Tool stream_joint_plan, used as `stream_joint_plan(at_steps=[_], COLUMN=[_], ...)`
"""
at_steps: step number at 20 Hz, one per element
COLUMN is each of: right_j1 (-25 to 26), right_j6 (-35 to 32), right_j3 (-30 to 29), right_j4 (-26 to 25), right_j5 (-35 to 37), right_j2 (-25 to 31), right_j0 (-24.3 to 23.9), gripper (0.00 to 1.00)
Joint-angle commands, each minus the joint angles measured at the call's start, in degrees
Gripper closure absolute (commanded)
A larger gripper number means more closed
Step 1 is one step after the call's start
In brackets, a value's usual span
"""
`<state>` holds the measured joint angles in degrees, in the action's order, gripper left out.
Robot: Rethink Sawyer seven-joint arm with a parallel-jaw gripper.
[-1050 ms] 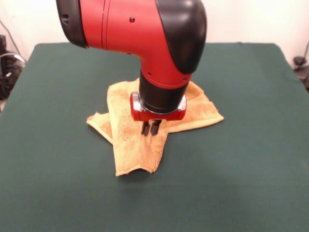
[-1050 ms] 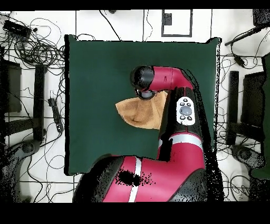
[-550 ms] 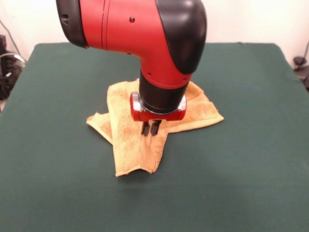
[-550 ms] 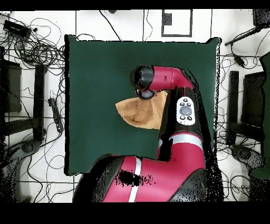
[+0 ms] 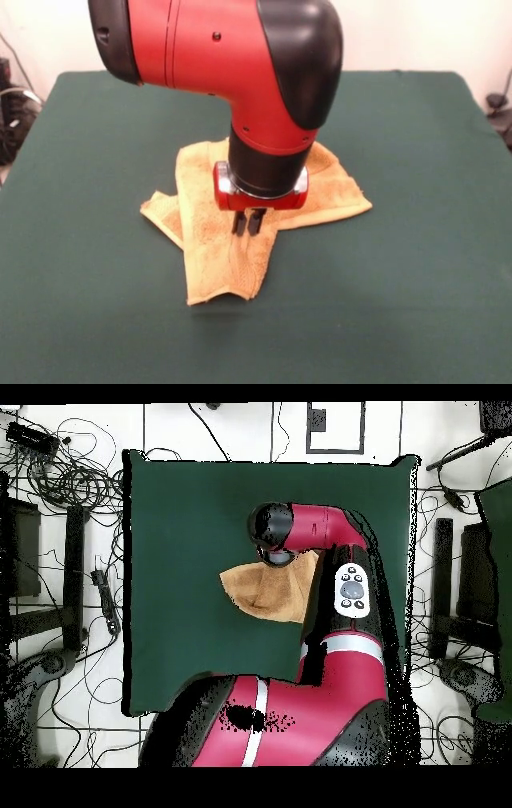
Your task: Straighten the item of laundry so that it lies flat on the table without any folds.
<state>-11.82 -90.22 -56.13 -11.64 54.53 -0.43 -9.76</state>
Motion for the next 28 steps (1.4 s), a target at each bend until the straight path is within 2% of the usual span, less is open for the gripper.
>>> stream_joint_plan(at_steps=[1,4,11,17,28], right_j1=[1.53,1.99,0.91,-0.95,-6.66], right_j6=[-6.49,-6.24,-6.38,-5.39,-3.49], right_j3=[4.29,5.34,2.64,-1.76,-13.67], right_j4=[2.66,2.8,2.71,2.4,2.61], right_j5=[-1.44,-0.89,-2.81,-5.21,-8.51], right_j2=[5.9,5.88,5.58,5.77,6.22], right_j0=[2.29,2.38,2.28,1.62,-1.19], gripper=[1.0,1.0,1.0,1.0,1.0])
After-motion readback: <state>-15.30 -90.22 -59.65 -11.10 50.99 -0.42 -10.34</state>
